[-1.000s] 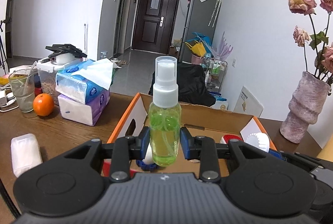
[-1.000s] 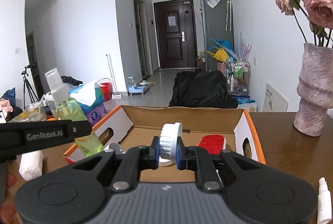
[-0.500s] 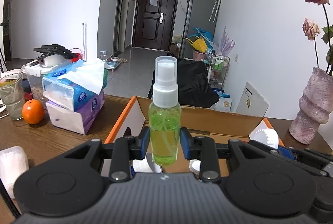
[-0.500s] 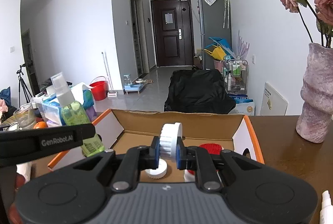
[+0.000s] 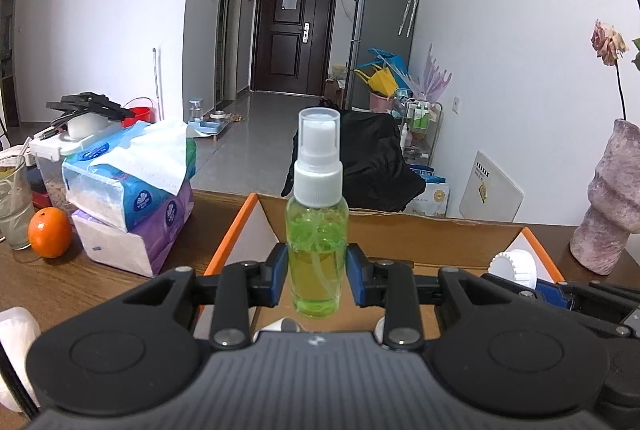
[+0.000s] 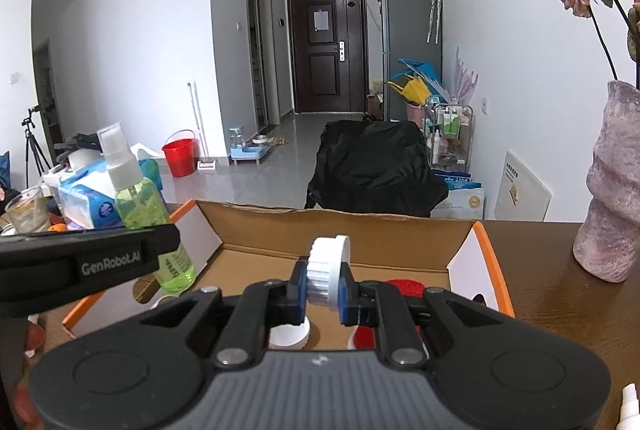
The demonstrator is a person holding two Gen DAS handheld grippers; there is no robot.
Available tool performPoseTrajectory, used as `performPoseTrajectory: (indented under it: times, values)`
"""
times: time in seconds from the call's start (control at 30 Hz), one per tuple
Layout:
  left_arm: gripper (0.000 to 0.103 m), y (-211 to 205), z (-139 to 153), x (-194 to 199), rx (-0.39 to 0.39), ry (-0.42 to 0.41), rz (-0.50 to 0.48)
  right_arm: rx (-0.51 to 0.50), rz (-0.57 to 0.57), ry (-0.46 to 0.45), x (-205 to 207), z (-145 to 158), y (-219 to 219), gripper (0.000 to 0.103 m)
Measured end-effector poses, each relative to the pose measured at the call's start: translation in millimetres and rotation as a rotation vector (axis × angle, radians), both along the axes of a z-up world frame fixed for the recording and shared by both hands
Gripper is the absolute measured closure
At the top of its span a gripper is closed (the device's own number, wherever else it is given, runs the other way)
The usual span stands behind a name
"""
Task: Organize rigid objects
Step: 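Open the left tool to drop the spray bottle while the right tool releases the cap into the box, then withdraw both tools from the box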
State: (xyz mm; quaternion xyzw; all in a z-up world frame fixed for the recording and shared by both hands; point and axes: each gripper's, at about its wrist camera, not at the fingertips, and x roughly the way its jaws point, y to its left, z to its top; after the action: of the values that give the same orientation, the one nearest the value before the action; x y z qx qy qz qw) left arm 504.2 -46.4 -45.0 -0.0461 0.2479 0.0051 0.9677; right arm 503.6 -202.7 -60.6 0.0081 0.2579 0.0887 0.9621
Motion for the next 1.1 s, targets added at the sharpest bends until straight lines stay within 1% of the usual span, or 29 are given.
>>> performPoseTrajectory:
  times: [0.43,0.47,0.5,0.53,0.57,0.6,0.63,0.67,0.7,0.73,0.8,1.1]
  values:
    - [0.071,2,-7,13,0.026,0.030,-0.012,-0.050,-0.031,0.037,13,-2,8,0.089]
    - [0.068,3,-7,14,0.031,0.033,-0.022,-0.057,-0.038,0.042,14,-2,8,0.087]
    - [0.065,3,-6,13,0.037,0.022,-0.027,-0.069,-0.050,0.047,16,-1,10,0.082]
    - [0.051,4,-4,11,0.045,0.009,-0.027,-0.080,-0.062,0.055,17,-1,10,0.076]
    - [0.031,6,-3,10,0.045,0.001,-0.018,-0.085,-0.076,0.061,17,0,9,0.060]
    - [0.022,9,-2,9,0.039,-0.007,-0.004,-0.092,-0.087,0.063,17,0,8,0.041]
    - [0.014,12,0,7,0.029,-0.024,0.012,-0.103,-0.104,0.061,17,0,7,0.033]
    - [0.009,15,2,4,0.024,-0.039,0.022,-0.107,-0.119,0.053,16,1,5,0.020]
    - [0.006,17,4,4,0.024,-0.044,0.026,-0.107,-0.130,0.045,15,2,3,0.012]
    - [0.000,18,6,3,0.023,-0.047,0.030,-0.103,-0.137,0.037,14,3,2,0.010]
    - [0.000,21,8,1,0.017,-0.063,0.034,-0.088,-0.144,0.029,13,4,-3,0.001]
    - [0.000,25,8,1,0.015,-0.036,0.022,-0.080,-0.146,0.028,11,5,-12,0.000]
